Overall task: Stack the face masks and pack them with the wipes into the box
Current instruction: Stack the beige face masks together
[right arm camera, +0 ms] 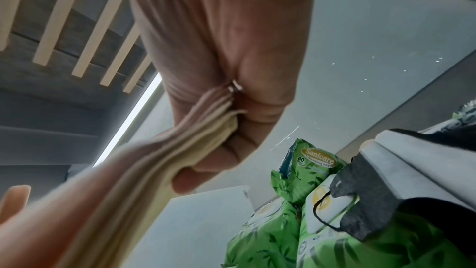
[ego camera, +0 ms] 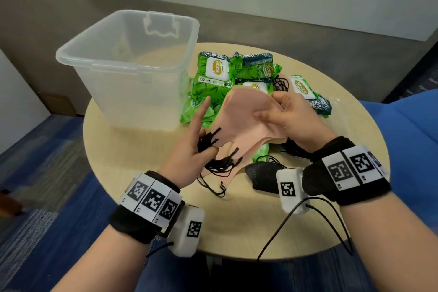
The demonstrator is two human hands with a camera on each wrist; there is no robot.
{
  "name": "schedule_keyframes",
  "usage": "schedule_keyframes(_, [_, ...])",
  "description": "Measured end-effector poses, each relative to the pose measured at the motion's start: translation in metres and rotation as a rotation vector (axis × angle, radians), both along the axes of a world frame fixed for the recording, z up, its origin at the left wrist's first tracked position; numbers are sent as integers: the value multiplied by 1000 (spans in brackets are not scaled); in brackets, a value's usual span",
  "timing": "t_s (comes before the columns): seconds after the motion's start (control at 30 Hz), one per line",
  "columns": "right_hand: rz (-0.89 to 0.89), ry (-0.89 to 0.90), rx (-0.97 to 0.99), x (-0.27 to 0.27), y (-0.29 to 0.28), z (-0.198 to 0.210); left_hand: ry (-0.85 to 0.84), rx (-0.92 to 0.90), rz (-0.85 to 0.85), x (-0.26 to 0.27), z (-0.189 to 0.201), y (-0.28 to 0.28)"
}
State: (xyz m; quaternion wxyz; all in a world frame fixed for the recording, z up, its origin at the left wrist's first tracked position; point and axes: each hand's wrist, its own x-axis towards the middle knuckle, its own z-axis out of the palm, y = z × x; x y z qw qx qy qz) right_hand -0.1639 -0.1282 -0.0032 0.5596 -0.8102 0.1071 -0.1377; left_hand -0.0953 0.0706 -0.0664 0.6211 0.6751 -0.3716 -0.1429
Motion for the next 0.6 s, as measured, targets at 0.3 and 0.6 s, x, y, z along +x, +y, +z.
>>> schedule_keyframes(0.3, [129, 102, -130, 5, 0, 0, 1, -40, -115, -3, 5, -4])
schedule_keyframes(0.6, [212, 148, -166, 13, -3, -3, 116, -80, 5, 0, 3, -23])
